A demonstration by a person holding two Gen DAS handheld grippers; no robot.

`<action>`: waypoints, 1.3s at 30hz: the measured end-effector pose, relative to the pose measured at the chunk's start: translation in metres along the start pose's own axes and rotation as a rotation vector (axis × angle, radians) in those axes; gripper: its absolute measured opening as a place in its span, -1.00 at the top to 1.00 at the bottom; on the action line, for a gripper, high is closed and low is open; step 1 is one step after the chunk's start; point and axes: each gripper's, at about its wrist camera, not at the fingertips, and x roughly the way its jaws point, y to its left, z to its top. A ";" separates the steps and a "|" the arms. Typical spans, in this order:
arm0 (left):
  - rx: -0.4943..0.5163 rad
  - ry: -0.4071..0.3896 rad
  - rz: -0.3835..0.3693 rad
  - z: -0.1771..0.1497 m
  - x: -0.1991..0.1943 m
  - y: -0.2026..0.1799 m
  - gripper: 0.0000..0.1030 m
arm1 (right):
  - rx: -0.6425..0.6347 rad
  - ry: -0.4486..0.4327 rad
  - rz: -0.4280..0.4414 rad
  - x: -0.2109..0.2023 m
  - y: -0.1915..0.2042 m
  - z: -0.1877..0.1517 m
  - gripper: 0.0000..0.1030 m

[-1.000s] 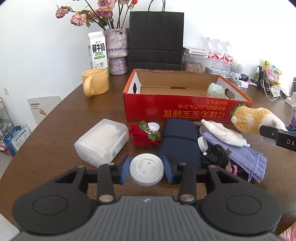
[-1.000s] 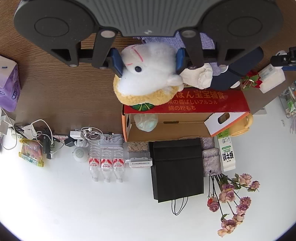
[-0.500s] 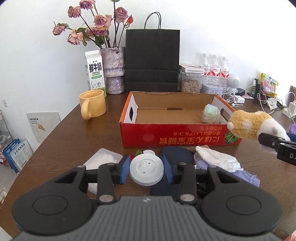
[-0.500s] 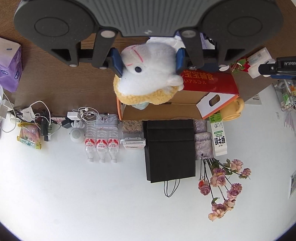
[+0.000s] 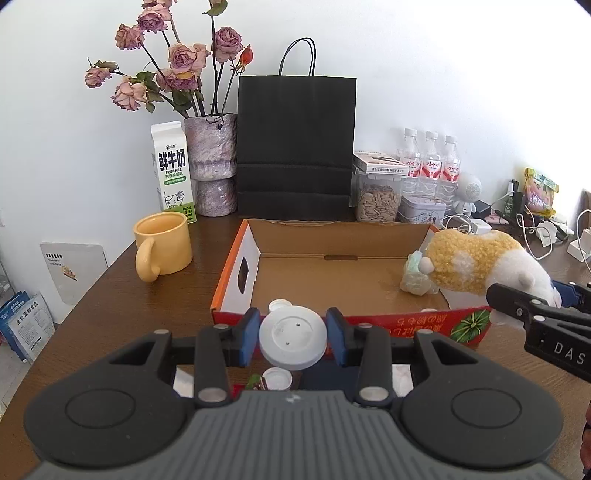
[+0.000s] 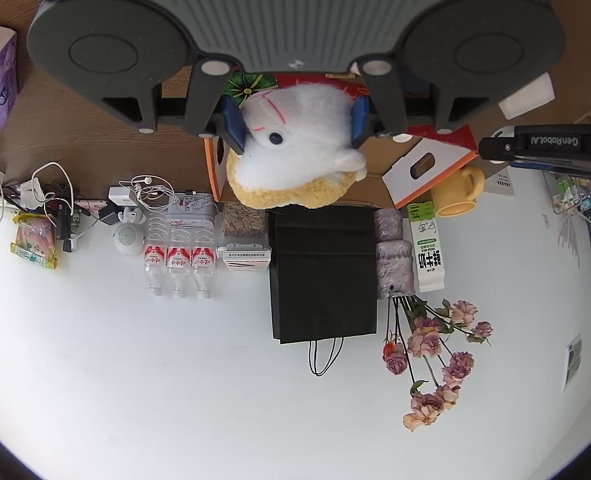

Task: Organize objects
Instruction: 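Carry lid and sheep into the cardboard box with both tools, then open both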

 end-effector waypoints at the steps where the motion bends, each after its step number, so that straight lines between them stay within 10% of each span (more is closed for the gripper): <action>1: -0.001 -0.003 -0.001 0.003 0.004 0.000 0.22 | -0.001 0.000 0.002 0.005 0.000 0.002 -0.06; 32: -0.050 0.054 -0.003 0.052 0.165 0.001 0.19 | -0.087 0.096 0.057 0.165 -0.008 0.020 -0.09; 36: -0.051 0.043 0.017 0.051 0.165 0.000 -0.92 | -0.103 0.112 0.038 0.167 -0.006 0.018 -0.71; 39: -0.038 0.035 0.030 0.051 0.163 -0.003 -1.00 | -0.119 0.110 0.027 0.165 -0.003 0.017 -0.87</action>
